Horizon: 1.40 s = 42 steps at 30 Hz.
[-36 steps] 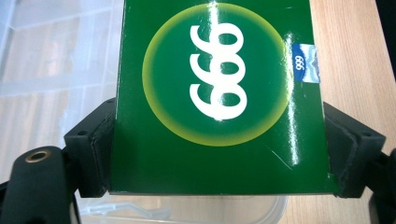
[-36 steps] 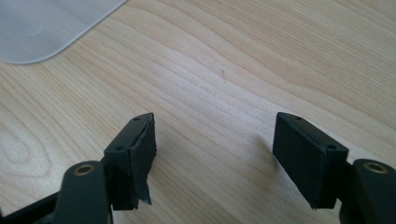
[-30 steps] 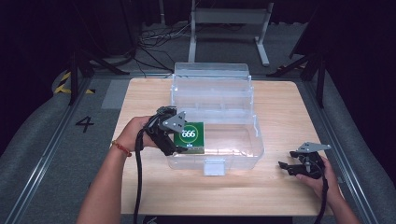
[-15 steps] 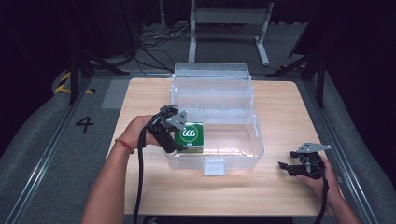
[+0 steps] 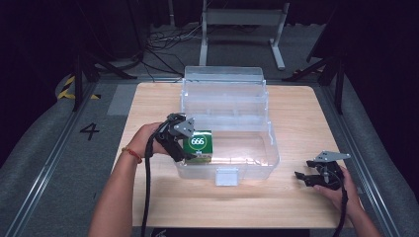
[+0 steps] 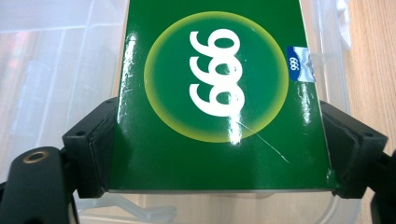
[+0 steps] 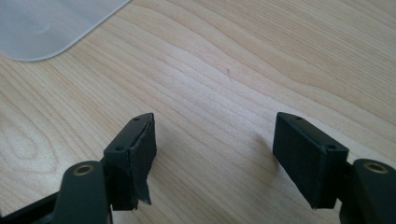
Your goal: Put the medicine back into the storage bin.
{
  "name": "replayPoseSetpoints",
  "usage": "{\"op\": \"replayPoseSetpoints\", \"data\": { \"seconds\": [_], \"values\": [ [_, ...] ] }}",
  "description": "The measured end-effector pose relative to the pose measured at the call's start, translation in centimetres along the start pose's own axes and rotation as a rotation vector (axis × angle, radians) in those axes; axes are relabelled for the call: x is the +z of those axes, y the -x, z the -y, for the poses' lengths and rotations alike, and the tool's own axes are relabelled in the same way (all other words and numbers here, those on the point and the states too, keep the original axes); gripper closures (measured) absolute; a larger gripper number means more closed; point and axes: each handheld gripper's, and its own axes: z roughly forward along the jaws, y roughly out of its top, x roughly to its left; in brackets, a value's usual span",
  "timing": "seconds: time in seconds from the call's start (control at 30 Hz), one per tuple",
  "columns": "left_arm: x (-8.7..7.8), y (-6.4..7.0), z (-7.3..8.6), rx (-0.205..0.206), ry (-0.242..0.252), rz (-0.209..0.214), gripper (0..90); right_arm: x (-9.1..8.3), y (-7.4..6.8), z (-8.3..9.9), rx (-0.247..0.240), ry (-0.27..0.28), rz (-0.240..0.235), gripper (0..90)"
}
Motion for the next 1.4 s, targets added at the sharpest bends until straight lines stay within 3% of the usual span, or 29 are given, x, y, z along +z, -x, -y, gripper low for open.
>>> {"op": "replayPoseSetpoints", "data": {
  "seconds": [0.2,0.33,0.47,0.67,0.77,0.83,0.87,0.97,1.0,1.07,1.13,1.27,1.4],
  "values": [
    [0.1,-0.2,0.0,-0.023,-0.006,0.004,13.3,0.0,0.0,0.0,0.001,0.001,-0.003,30.8],
    [-0.8,0.1,0.1,-0.012,0.091,-0.056,10.8,0.0,0.0,0.0,-0.002,0.0,-0.006,30.7],
    [-0.8,0.1,0.0,-0.003,0.08,-0.046,15.3,0.0,0.0,0.0,-0.001,-0.001,-0.008,30.7],
    [-1.0,0.0,0.4,-0.045,0.089,-0.009,18.2,0.0,0.0,0.0,-0.002,0.001,-0.012,30.7],
    [-1.4,0.2,0.8,-0.105,0.119,0.01,15.8,0.0,0.0,-0.1,0.003,0.004,-0.018,30.7],
    [-1.7,0.7,1.0,-0.146,0.129,-0.008,15.6,-0.2,0.1,-0.2,0.011,0.017,-0.023,30.7],
    [-1.7,0.7,1.0,-0.146,0.129,-0.008,16.2,-0.2,0.1,-0.2,0.011,0.017,-0.023,30.7],
    [-2.6,2.2,1.8,-0.152,0.198,-0.003,15.7,-0.7,0.3,-0.7,0.024,0.051,-0.029,30.7],
    [-2.6,2.2,1.8,-0.152,0.198,-0.003,15.8,-0.7,0.3,-0.7,0.024,0.051,-0.029,30.7],
    [-2.8,3.4,2.2,-0.197,0.172,-0.056,16.4,-1.0,0.3,-1.2,0.026,0.076,-0.037,30.8],
    [-2.7,4.2,2.7,-0.225,0.148,-0.062,17.5,-1.4,0.3,-1.7,0.021,0.093,-0.051,32.5],
    [-2.6,5.6,3.3,-0.244,0.171,-0.081,24.1,-2.3,0.1,-3.0,-0.002,0.136,-0.064,33.7],
    [-2.3,7.0,3.6,-0.261,0.163,-0.113,31.2,-3.3,0.1,-4.8,-0.017,0.186,-0.074,34.1]
  ]
}}
